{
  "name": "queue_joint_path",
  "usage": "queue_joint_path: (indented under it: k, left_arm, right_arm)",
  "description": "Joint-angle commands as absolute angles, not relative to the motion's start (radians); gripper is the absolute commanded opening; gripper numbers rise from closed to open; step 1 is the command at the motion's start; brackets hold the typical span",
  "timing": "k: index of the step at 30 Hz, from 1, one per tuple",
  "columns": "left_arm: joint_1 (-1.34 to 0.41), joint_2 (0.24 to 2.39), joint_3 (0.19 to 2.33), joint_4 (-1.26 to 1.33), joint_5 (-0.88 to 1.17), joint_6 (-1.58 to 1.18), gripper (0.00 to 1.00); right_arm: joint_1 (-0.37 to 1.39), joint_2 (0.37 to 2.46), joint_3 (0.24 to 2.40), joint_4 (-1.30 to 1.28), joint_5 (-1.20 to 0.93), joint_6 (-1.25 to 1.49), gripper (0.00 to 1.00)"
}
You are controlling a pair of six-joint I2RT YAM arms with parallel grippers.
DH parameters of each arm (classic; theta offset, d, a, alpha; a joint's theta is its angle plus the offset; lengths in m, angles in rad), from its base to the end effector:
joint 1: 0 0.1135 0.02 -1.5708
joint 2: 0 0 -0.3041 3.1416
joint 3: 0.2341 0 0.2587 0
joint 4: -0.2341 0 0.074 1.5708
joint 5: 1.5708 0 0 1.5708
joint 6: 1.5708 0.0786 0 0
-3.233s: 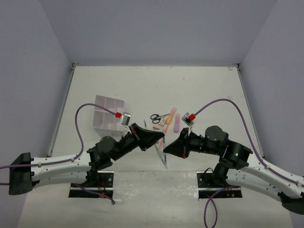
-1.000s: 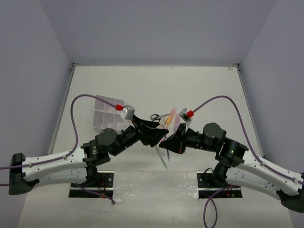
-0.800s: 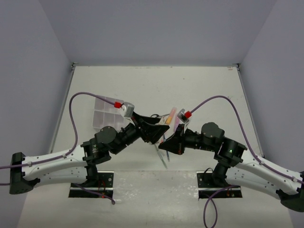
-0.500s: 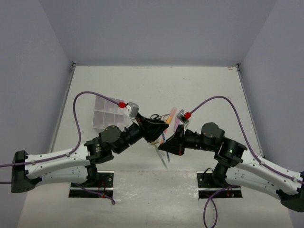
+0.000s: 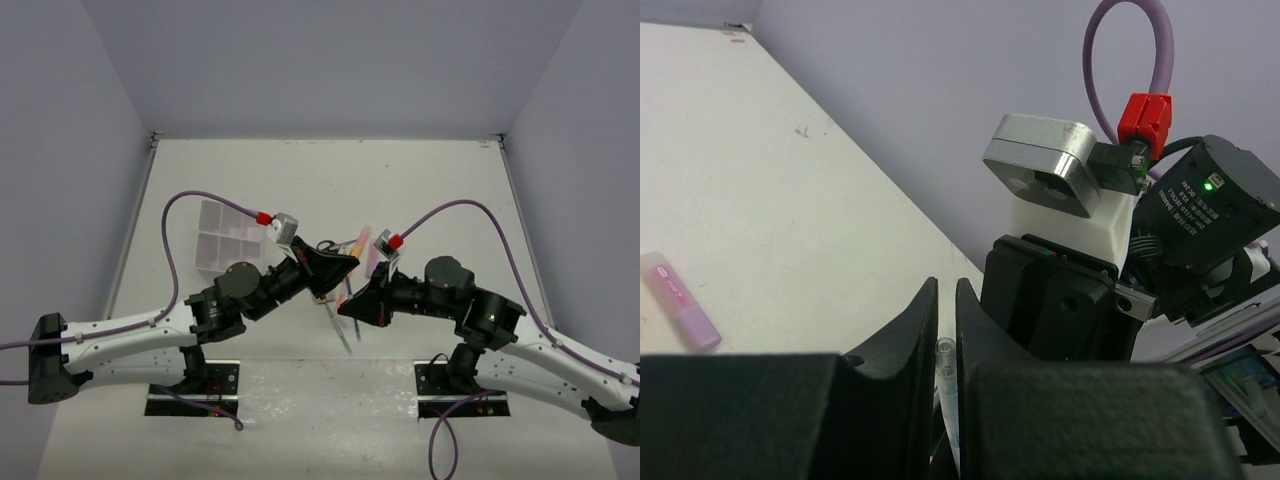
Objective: Sort the stationery into containers
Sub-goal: Close the pen cap on the pen.
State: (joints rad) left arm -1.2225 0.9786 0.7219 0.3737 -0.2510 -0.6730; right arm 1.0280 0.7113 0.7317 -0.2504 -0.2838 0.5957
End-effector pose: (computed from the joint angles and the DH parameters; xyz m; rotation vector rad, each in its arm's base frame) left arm 0.1064 -0.2358 0.3775 0.2149 1.5960 -1.3386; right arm 0.0770 0.1702 0.3431 -0.6555 1.9203 1.3582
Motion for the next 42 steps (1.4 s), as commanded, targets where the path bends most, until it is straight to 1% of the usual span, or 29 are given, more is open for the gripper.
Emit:
queue_joint_path:
  k: [1, 7, 13, 19, 31, 34, 38, 40, 42]
  left_arm:
    - [-1.227, 0.991, 0.694, 0.379, -0.185, -0.699, 0.0]
    - [-1.229, 1.002, 0.677, 0.376, -0.175, -0.722, 0.0]
    - [-1.229, 1.016, 0.624, 0.446, -0.115, -0.742, 0.0]
    - [-1.232, 1.048, 0.617, 0.477, -0.063, -0.765, 0.0]
    - [-1.258, 1.099, 0.591, 0.504, -0.038, -0.787, 0.0]
    - [-1.262, 1.101, 0.578, 0.511, -0.032, -0.794, 0.0]
    - [-1.268, 1.106, 0.571, 0.525, -0.022, -0.795, 0.0]
    - [-1.268, 1.084, 0.578, 0.487, -0.062, -0.788, 0.0]
    - [-1.269, 1.059, 0.61, 0.385, -0.14, -0.766, 0.0]
  right_arm:
    - [1.029, 0.702, 0.845, -0.224, -0.196, 0.573, 0.0]
    - [1.028, 0.722, 0.923, -0.255, -0.093, 0.544, 0.0]
    - [1.028, 0.743, 1.004, -0.253, -0.06, 0.508, 0.0]
    - [1.011, 0.765, 1.054, -0.249, -0.035, 0.501, 0.0]
    - [0.917, 0.801, 1.163, -0.264, -0.087, 0.474, 0.0]
    - [0.875, 0.815, 1.19, -0.261, -0.129, 0.482, 0.0]
    - [0.864, 0.841, 1.206, -0.26, -0.14, 0.48, 0.0]
    - [0.864, 0.853, 1.193, -0.251, -0.169, 0.47, 0.0]
    - [0.865, 0.857, 1.168, -0.243, -0.237, 0.451, 0.0]
